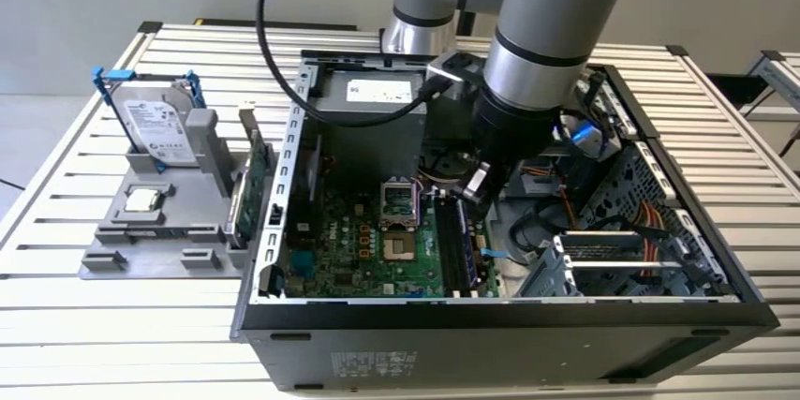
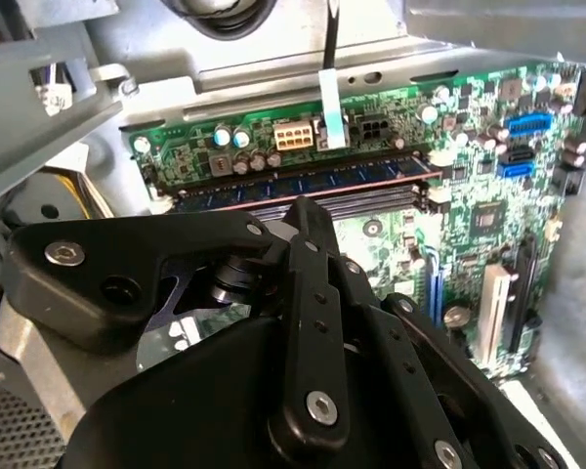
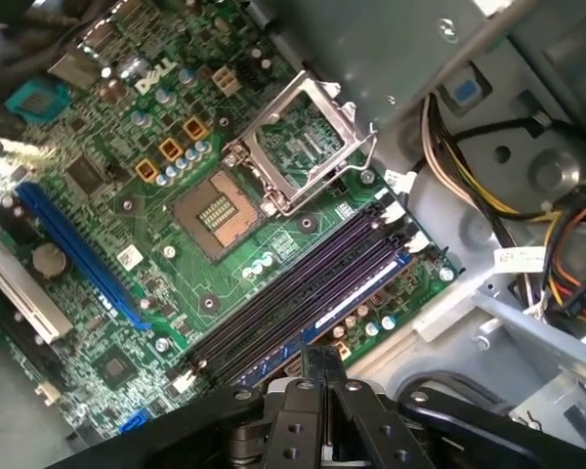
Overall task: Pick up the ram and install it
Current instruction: 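Press down the ram until it locks into place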
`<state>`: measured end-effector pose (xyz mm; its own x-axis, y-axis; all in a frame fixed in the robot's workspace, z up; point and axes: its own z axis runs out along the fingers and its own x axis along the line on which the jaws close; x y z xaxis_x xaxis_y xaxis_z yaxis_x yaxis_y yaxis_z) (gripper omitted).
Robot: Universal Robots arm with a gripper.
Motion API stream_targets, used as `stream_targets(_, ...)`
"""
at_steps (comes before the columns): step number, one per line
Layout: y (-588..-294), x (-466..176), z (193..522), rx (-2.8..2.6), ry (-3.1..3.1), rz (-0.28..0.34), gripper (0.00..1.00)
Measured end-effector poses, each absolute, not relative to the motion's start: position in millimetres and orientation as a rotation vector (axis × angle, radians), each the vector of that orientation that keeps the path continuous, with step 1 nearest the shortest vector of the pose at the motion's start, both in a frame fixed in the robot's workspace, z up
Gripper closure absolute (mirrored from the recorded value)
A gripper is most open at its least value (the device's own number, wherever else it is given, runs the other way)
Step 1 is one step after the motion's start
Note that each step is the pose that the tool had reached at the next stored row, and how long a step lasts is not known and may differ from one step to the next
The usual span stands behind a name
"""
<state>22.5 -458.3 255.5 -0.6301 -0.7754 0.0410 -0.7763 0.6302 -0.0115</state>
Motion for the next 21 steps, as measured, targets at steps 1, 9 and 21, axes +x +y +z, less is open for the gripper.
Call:
stream_targets(1, -458.2, 22.5, 255.3, 1.356, -2.798, 0.044, 1.00)
stream_targets(9, -457.2, 22.5, 253.1, 1.513, -2.718, 0.047, 1.00)
stream_targets(21, -455.0, 22.5, 248.9, 1.734, -2.586, 0.050, 1.00)
